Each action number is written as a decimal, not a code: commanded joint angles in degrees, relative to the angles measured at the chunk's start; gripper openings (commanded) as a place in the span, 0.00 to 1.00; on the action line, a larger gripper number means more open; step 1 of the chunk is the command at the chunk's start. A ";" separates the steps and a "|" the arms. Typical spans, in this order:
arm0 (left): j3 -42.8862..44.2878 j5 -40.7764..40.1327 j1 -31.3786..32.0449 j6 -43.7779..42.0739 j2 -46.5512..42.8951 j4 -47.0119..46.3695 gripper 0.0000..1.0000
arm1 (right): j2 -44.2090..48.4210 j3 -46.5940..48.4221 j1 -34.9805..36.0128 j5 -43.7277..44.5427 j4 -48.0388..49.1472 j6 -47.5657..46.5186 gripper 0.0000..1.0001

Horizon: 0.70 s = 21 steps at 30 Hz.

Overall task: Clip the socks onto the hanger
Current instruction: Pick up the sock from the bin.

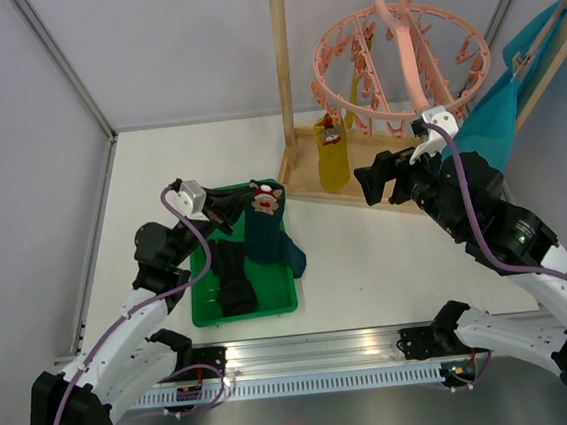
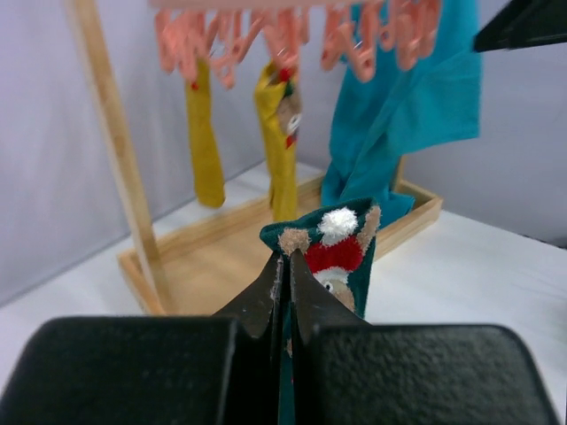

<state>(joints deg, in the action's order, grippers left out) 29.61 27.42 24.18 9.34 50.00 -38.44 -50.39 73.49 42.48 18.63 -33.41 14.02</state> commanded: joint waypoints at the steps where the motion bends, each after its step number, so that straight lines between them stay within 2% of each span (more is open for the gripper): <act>1: 0.45 5.18 2.26 -3.63 0.45 -13.76 0.02 | -0.58 3.05 -0.20 3.42 0.45 1.53 0.90; 4: 2.47 5.46 6.13 -6.42 2.03 -13.34 0.02 | -2.16 5.33 -0.20 5.62 -0.77 1.89 0.91; 7: 3.35 2.38 11.57 -11.43 3.43 -12.45 0.02 | -3.57 8.23 -0.20 7.72 -2.53 2.06 0.91; 11: 4.93 -0.78 16.93 -13.47 7.21 -14.90 0.02 | -5.68 12.63 -0.20 10.98 -6.92 2.41 0.91; 14: 6.25 -3.51 18.26 -13.56 10.20 -17.71 0.02 | -5.77 13.78 -0.12 14.40 -9.48 2.42 0.90; 21: 9.33 -2.63 18.88 -10.05 17.14 -22.38 0.02 | -4.71 14.39 -0.20 16.35 -11.15 -1.36 0.86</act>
<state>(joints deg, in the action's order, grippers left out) 36.01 25.43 42.52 -0.86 65.34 -53.84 -55.09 85.36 42.48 32.42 -42.89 14.87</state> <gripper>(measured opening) 0.030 0.870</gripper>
